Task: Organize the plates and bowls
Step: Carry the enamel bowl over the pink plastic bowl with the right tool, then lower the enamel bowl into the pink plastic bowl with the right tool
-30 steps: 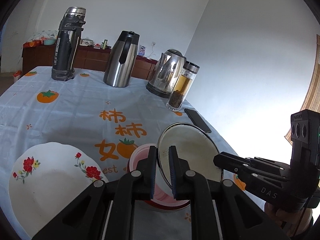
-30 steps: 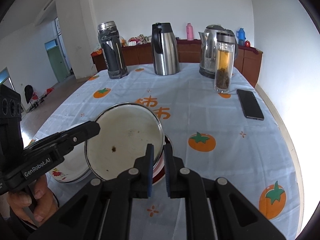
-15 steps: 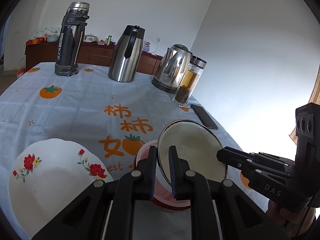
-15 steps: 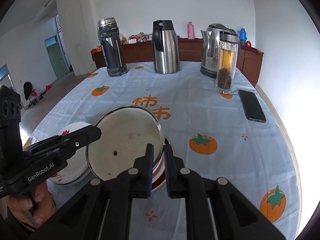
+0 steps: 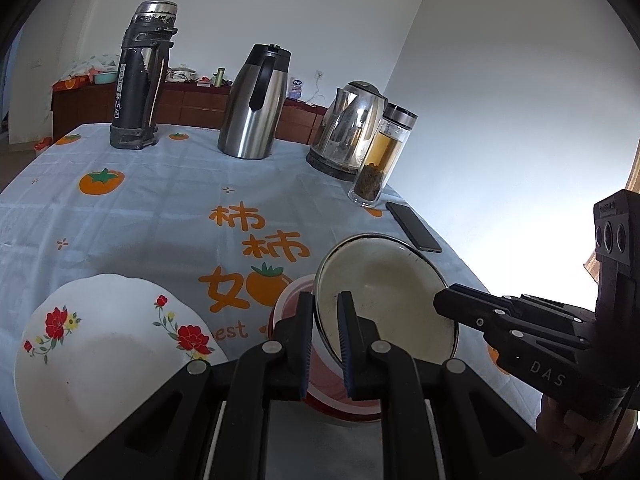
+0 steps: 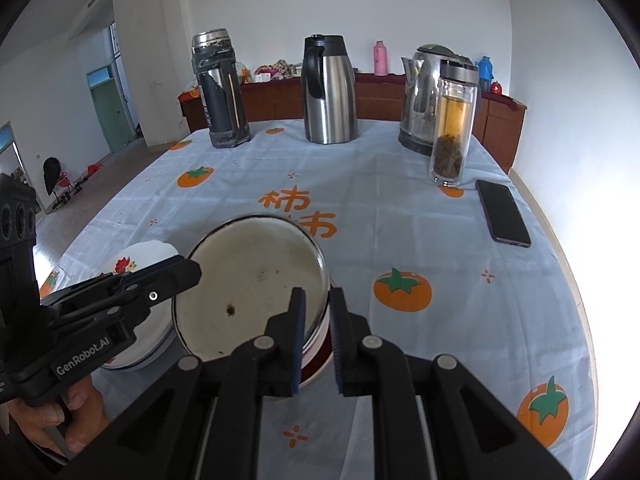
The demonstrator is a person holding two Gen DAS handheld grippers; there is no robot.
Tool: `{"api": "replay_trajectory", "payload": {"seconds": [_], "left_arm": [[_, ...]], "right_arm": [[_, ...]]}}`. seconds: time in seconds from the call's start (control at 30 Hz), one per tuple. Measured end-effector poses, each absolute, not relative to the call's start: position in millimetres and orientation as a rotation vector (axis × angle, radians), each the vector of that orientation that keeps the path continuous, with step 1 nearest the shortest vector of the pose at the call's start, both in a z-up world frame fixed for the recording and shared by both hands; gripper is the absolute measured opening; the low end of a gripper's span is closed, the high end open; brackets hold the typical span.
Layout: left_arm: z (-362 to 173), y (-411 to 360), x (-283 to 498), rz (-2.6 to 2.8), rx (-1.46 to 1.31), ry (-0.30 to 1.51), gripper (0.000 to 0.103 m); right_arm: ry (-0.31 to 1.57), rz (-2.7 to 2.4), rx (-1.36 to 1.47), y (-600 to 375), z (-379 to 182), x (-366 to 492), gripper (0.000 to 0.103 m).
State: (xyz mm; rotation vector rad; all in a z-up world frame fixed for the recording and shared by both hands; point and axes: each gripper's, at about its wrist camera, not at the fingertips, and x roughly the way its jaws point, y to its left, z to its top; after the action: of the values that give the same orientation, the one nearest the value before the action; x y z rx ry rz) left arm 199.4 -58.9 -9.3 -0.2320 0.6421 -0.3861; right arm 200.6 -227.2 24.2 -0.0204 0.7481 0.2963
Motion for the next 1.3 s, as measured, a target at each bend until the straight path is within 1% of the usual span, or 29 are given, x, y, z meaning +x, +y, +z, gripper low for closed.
{"api": "replay_trajectory", "payload": {"seconds": [0.7,1.07,1.3], "left_arm": [[-9.4,-63.1,198.3,-0.416,-0.235,0.633,0.013],[-17.9,-61.3,204.6,-0.381,-0.238,0.683,0.014],[-15.8,-56.4,202.3,-0.374,-0.251,0.675,0.013]], "right_arm": [[0.764,0.274,-0.028,-230.5,19.0,205.6,0.014],[0.79,0.286,-0.05,-224.8,16.8,211.1,0.014],[0.795,0.302,-0.059,-220.7,17.5,209.7,0.015]]}}
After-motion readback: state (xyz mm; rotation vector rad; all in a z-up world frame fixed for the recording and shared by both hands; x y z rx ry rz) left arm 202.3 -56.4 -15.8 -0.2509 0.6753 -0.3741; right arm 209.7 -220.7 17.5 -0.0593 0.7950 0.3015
